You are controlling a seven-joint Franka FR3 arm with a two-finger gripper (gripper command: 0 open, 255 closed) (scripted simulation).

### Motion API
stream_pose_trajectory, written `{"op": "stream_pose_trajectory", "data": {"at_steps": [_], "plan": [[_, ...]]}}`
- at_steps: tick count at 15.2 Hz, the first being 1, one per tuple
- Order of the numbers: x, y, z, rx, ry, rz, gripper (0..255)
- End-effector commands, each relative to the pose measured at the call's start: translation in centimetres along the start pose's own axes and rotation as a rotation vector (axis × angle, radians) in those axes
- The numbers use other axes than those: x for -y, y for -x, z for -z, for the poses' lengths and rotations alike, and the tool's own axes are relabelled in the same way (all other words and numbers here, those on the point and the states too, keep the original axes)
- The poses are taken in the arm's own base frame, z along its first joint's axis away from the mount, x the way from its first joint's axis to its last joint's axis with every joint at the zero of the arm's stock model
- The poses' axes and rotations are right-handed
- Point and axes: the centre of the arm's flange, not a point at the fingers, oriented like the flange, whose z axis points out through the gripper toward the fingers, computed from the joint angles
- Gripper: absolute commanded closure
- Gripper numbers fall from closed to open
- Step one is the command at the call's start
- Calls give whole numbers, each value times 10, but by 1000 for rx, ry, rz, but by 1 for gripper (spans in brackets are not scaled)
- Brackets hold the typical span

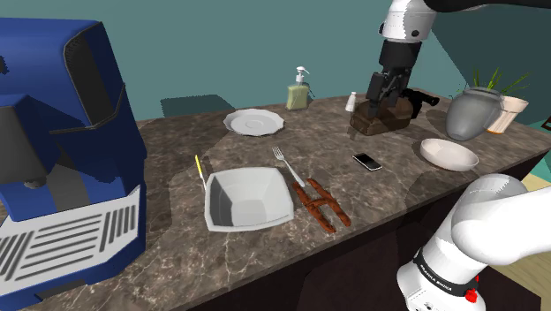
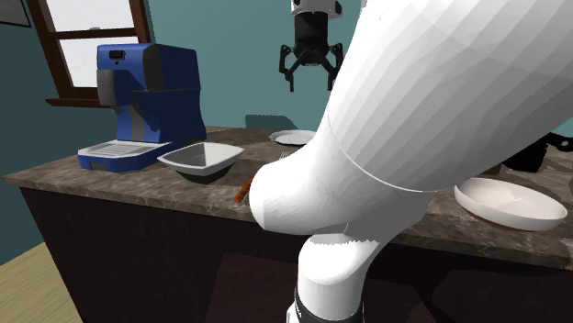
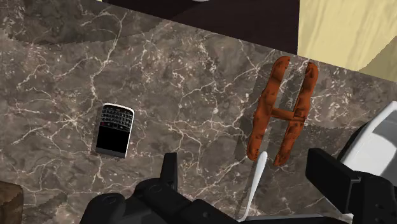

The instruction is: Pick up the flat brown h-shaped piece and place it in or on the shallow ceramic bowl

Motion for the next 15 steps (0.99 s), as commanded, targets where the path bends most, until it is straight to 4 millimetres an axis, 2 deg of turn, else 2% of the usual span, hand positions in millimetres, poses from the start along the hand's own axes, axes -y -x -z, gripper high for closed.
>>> {"op": "stream_pose_trajectory", "data": {"at_steps": [1, 15], "plan": [[0, 0, 0, 0, 0, 0, 0], [62, -19, -168, 16, -98, 72, 0]]}}
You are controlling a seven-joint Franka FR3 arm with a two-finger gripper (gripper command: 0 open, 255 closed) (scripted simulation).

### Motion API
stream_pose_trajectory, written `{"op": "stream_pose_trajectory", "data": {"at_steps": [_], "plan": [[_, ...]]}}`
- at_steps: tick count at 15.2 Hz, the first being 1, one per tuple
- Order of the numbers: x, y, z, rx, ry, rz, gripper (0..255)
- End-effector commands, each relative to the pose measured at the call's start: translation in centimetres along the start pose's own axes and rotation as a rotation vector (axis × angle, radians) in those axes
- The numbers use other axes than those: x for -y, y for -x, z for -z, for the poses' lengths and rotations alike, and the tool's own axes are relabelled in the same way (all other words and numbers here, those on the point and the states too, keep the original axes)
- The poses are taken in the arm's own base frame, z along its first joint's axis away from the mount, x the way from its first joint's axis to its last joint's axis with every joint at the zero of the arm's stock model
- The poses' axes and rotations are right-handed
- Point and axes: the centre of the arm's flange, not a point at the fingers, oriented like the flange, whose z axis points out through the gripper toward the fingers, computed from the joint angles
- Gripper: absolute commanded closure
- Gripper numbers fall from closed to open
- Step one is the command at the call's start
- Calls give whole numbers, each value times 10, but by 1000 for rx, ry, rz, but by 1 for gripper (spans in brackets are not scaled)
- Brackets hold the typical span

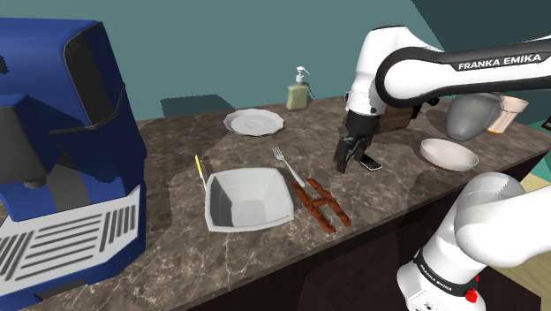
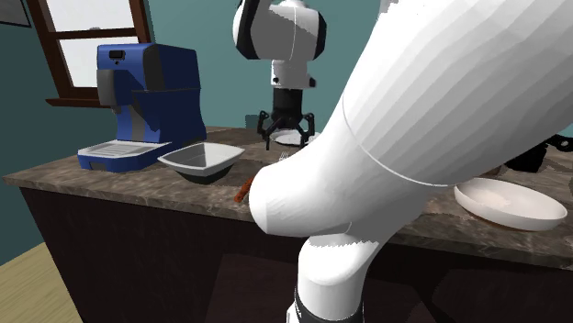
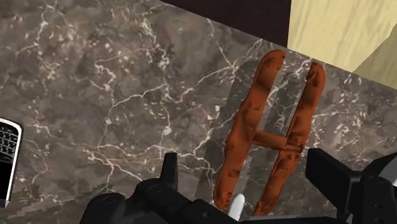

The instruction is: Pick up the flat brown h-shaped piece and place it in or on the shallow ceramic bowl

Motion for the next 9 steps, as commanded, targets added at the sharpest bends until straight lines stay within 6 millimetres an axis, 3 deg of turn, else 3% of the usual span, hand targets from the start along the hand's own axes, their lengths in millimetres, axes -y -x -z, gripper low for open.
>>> {"op": "stream_pose_trajectory", "data": {"at_steps": [1, 5, 9], "plan": [[9, -4, -25, 0, -15, 10, 0], [25, -10, -74, 5, -42, 30, 0], [28, -10, -94, 6, -45, 32, 0]]}}
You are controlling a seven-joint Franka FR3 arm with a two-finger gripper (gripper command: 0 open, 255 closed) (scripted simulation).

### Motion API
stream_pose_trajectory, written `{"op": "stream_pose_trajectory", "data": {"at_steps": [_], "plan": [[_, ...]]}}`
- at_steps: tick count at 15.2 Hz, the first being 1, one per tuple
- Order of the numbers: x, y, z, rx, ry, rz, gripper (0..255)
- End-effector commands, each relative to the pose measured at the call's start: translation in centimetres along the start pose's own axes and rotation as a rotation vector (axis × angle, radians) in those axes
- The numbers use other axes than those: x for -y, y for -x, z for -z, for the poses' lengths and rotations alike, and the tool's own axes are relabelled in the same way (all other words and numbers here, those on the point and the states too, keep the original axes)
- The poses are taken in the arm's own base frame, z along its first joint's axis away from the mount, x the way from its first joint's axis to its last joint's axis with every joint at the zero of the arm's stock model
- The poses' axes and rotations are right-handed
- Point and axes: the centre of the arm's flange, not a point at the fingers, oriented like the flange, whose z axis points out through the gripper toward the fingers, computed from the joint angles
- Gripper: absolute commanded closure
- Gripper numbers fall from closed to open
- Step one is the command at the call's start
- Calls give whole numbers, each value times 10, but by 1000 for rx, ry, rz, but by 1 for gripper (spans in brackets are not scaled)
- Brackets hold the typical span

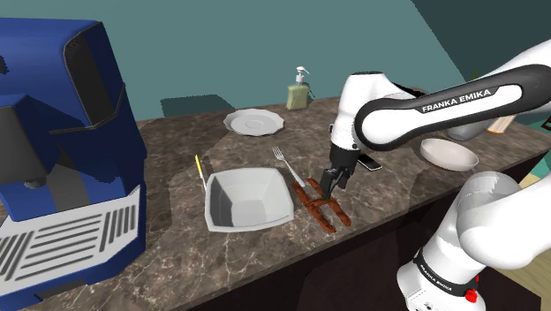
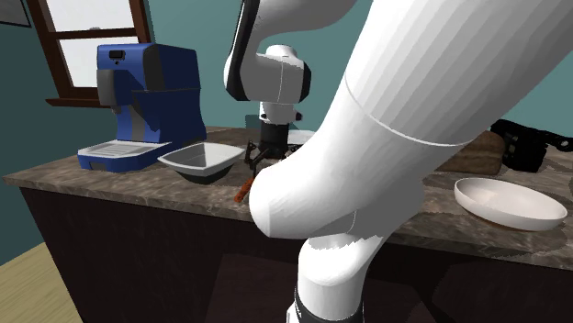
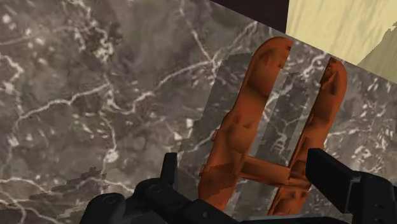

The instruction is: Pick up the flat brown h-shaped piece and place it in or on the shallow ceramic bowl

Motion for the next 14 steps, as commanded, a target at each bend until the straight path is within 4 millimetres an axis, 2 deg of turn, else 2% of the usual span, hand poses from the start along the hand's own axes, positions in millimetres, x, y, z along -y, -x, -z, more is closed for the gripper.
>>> {"op": "stream_pose_trajectory", "data": {"at_steps": [1, 4, 12, 13, 14], "plan": [[-1, -1, -11, -1, -1, 0, 0], [-1, -1, -30, -1, -1, 0, 0], [-1, -1, -30, -1, -1, 0, 0], [-1, -1, -30, -1, -1, 0, 255], [-1, -1, -30, -1, -1, 0, 255]]}}
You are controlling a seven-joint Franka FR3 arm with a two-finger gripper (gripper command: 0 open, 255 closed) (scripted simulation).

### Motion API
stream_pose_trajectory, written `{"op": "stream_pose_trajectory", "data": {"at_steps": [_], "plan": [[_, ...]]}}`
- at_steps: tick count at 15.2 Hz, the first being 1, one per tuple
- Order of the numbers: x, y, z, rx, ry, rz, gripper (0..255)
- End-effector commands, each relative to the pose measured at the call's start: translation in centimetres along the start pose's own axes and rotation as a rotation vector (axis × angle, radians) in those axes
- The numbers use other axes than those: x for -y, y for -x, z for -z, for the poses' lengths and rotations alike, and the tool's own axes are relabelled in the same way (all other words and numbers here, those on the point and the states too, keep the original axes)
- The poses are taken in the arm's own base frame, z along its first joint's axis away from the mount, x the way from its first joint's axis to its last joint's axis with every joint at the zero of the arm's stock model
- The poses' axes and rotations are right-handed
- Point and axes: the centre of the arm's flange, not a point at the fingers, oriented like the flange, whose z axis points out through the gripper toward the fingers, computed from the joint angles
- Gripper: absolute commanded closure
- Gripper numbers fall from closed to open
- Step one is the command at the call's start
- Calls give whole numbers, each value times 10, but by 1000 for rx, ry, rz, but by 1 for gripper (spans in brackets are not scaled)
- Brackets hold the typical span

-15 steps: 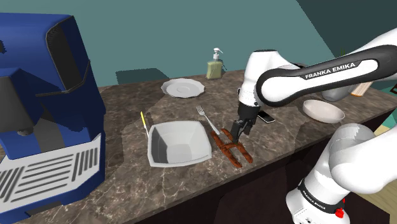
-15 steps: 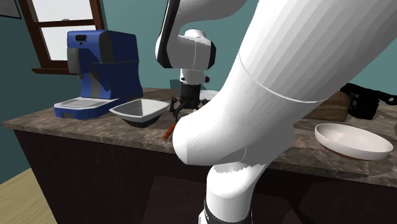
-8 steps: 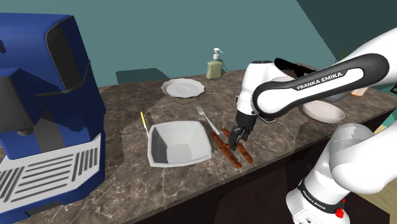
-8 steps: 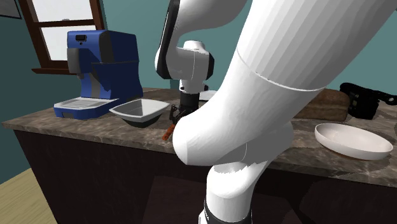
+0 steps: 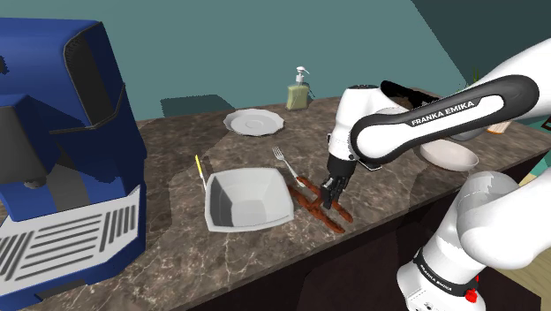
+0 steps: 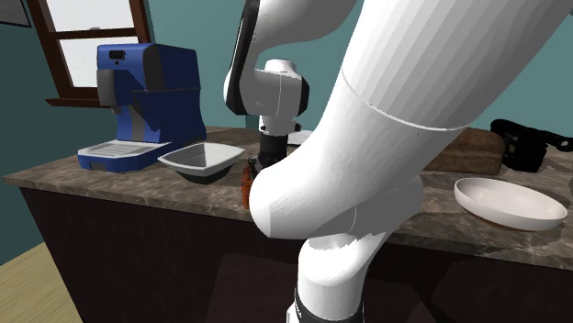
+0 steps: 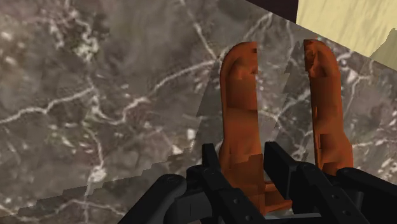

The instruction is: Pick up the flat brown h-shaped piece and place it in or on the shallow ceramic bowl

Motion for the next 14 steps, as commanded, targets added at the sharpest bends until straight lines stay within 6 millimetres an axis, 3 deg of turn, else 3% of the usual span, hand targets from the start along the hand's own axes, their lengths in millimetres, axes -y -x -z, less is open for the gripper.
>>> {"op": "stream_pose_trajectory", "data": {"at_steps": [1, 8, 14], "plan": [[0, 0, 0, 0, 0, 0, 255], [0, 0, 0, 0, 0, 0, 255], [3, 2, 31, 0, 0, 0, 255]]}}
